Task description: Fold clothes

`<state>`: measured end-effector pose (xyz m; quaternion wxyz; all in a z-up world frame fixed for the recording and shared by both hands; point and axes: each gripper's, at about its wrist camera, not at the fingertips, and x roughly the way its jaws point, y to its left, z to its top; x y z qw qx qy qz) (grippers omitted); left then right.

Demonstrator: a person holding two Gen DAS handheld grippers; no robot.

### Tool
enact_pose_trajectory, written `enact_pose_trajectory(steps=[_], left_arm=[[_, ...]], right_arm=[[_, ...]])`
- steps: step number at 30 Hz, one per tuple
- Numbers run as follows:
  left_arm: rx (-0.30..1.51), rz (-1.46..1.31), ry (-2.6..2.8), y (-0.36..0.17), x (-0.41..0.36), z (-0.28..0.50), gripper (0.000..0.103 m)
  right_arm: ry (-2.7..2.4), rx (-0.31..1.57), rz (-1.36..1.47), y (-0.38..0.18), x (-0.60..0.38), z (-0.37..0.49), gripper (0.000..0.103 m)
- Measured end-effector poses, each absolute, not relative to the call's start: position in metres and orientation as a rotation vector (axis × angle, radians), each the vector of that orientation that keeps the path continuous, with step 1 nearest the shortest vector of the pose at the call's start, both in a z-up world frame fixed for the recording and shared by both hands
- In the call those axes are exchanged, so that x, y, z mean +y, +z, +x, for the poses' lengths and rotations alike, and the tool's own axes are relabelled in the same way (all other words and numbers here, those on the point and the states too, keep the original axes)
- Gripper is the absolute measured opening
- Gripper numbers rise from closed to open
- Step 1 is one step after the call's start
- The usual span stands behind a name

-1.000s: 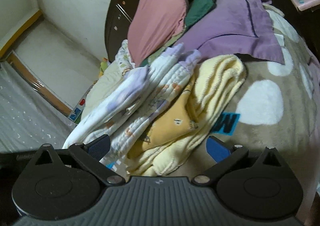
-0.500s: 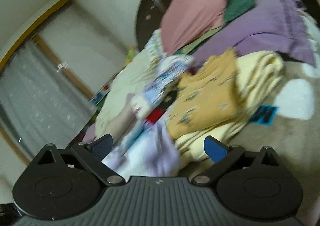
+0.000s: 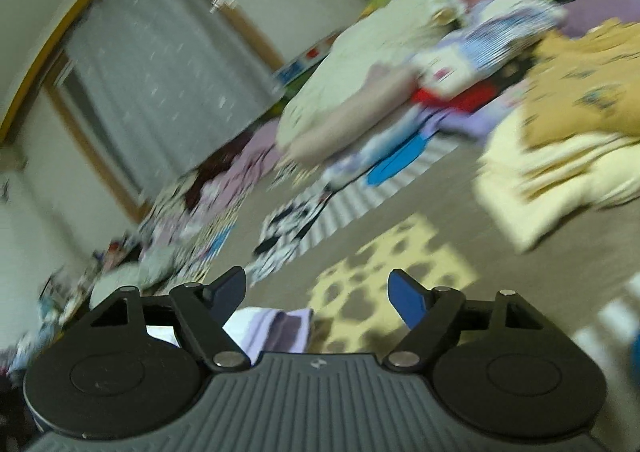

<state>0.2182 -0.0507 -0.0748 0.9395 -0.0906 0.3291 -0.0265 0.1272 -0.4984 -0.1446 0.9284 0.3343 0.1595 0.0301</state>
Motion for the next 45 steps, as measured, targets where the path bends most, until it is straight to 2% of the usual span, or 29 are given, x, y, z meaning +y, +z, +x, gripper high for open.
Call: enact_pose_trajectory(steps=[8,11,16,19,22,26,30,31,32,34,40,45], left_arm=[[0.72,-0.33,0.108,-0.099,0.022,0.205,0.009],[0.739,-0.411,0.144,-0.108,0.042,0.197,0.009],[0.776,-0.696,0.188,-0.128,0.084,0.181,0.009],[0.781,-0.764,0.169,-0.13,0.096,0.172,0.013],[0.773,-0.801,0.17,-0.126,0.108,0.162,0.025],[0.75,-0.782,0.215,-0.113,0.121,0.148,0.025],[0.722,-0.665,0.189,-0.092,0.114,0.139,0.027],[0.716,-0.597,0.155,-0.084,0.104,0.138,0.031],[0.709,-0.529,0.123,-0.075,0.095,0.137,0.041],[0.686,-0.368,0.049,-0.058,0.067,0.136,0.054],[0.601,0.109,-0.099,-0.034,-0.028,0.129,0.064],[0.606,0.265,-0.189,-0.055,-0.069,0.145,0.064]], right_arm=[[0.22,0.456,0.619,-0.145,-0.438,0.146,0.078],[0.292,0.499,0.59,-0.145,-0.416,0.151,0.07],[0.377,0.567,0.595,-0.149,-0.388,0.158,0.068],[0.389,0.587,0.6,-0.152,-0.378,0.161,0.068],[0.391,0.595,0.614,-0.152,-0.375,0.161,0.068],[0.389,0.604,0.629,-0.154,-0.374,0.166,0.068],[0.383,0.604,0.637,-0.155,-0.376,0.169,0.068],[0.379,0.604,0.639,-0.154,-0.377,0.169,0.068],[0.378,0.6,0.646,-0.154,-0.378,0.17,0.068],[0.377,0.593,0.662,-0.153,-0.381,0.171,0.068],[0.4,0.566,0.656,-0.146,-0.382,0.174,0.068],[0.447,0.563,0.63,-0.14,-0.381,0.174,0.068]])
